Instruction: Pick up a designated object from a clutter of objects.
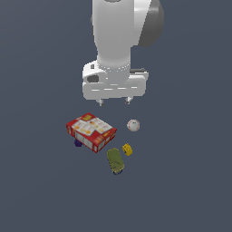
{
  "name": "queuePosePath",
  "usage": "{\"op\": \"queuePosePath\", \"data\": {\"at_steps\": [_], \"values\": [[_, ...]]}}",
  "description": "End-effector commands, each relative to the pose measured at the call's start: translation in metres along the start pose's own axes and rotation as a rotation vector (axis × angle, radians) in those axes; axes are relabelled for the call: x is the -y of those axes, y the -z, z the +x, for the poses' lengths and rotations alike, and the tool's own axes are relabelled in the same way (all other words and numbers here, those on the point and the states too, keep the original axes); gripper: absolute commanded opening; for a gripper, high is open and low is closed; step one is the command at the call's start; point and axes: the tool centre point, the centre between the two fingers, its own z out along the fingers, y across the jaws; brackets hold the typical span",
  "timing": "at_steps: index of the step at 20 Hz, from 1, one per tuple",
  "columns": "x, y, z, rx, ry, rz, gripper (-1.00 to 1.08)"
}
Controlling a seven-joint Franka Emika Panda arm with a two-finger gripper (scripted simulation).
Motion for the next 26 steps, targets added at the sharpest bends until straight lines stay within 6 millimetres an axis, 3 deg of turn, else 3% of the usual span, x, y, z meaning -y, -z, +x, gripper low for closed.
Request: {"op": "queuePosePath", "data": {"at_steps": [1,12,20,26], "values": [[0.005,-0.012,0.000,0.000,0.049,-0.003,1.00],[0.044,-0.088,-0.008,0.000,0.396,-0.020,1.00],[0.078,-0.146,-0.027,-0.003,0.684,-0.021,1.00],[0.097,-0.176,-0.043,-0.007,0.853,-0.016,1.00]]}}
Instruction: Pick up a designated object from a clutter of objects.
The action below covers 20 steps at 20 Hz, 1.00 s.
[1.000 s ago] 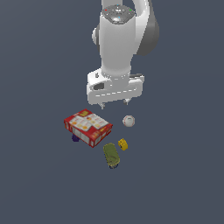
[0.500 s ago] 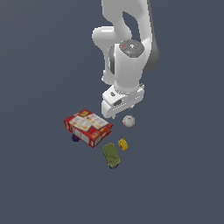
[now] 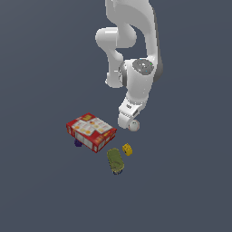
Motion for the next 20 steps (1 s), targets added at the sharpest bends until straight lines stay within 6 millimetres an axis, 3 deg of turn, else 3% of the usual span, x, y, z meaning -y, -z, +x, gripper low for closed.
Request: {"op": "queuePosePath", "data": {"at_steps": [1,9,20], "values": [[0.009,-0.010,0.001,-0.004,0.062,0.001,1.00],[0.027,-0.028,0.002,-0.010,0.167,0.003,1.00],[0.028,-0.042,0.001,-0.010,0.172,0.004,1.00]]}}
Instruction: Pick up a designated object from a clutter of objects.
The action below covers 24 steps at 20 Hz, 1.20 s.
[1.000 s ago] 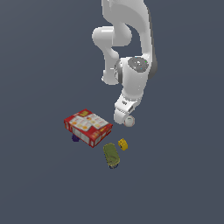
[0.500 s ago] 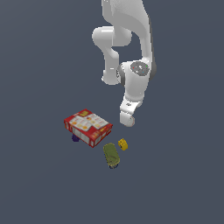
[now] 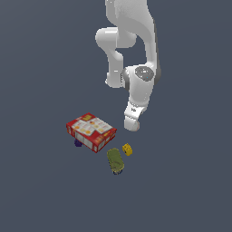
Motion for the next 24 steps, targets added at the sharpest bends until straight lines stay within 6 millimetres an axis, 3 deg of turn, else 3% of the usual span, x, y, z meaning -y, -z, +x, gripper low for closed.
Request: {"op": "queuePosePath", "data": {"at_steps": [1,7,13,14,24], "values": [[0.001,-0.008,0.000,0.000,0.001,0.001,1.00],[0.001,-0.033,0.000,0.000,0.004,0.001,1.00],[0.001,-0.042,0.000,0.000,0.005,0.000,1.00],[0.001,-0.042,0.000,0.000,0.005,0.000,-1.00],[0.000,-0.041,0.000,-0.001,0.004,-0.002,-1.00]]}}
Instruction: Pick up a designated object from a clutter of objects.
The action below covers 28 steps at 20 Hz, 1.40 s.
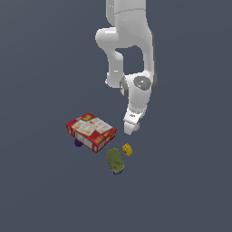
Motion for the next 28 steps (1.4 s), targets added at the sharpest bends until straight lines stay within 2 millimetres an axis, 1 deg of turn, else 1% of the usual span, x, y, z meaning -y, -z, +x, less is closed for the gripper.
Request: {"op": "queuePosePath", "data": {"at_steps": [1,4,7,10,13,18,28], "values": [[0.000,0.000,0.000,0.000,0.000,0.000,-1.00],[-0.002,0.004,-0.001,0.000,0.000,0.000,-1.00],[-0.006,0.012,-0.004,0.000,0.000,0.000,-1.00],[-0.013,0.025,-0.008,0.000,0.001,0.000,-1.00],[-0.022,0.042,-0.014,0.000,0.001,0.001,-1.00],[-0.041,0.078,-0.026,-0.002,0.002,0.002,-1.00],[-0.089,0.169,-0.056,-0.004,0.002,0.003,-1.00]]}}
